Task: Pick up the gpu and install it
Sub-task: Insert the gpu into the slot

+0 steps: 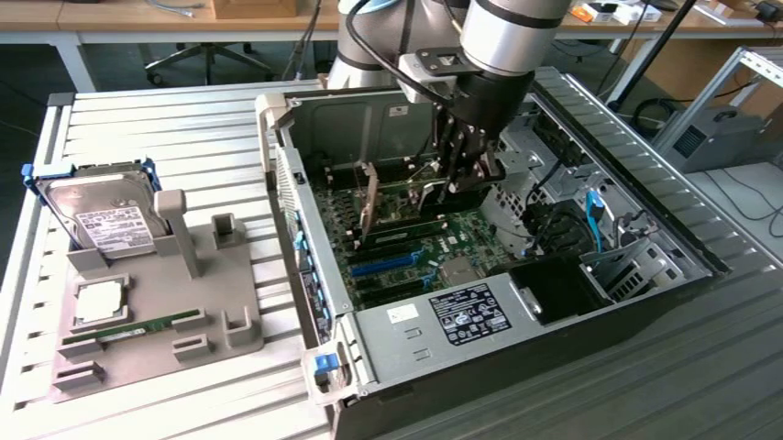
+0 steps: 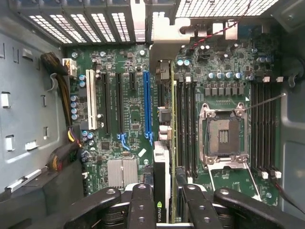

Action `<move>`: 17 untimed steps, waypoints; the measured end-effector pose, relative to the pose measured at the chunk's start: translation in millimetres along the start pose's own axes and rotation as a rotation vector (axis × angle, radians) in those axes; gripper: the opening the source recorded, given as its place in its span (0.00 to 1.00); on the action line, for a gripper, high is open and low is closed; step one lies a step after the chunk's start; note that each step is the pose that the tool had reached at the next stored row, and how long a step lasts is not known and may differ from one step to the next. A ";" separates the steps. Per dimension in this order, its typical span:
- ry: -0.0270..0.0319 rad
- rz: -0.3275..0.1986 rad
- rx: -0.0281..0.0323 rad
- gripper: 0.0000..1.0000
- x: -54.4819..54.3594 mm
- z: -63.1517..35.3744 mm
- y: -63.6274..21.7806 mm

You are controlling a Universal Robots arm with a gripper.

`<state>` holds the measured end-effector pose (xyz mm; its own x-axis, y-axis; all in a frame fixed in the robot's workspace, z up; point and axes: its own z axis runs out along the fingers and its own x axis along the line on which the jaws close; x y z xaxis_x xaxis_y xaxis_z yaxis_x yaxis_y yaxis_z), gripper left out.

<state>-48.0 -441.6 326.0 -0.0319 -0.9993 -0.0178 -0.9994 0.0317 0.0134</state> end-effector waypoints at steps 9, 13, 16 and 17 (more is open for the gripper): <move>0.0000 0.000 0.0000 0.28 0.3 3.8 6.5; 0.0000 0.000 0.0000 0.28 0.4 4.0 12.1; -0.0001 0.000 0.0000 0.28 3.2 4.0 12.9; 0.0000 0.000 0.0000 0.28 6.0 3.9 13.3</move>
<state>-61.6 -447.1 322.2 -0.0319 -0.9993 -0.0178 -0.9994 0.0317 0.0135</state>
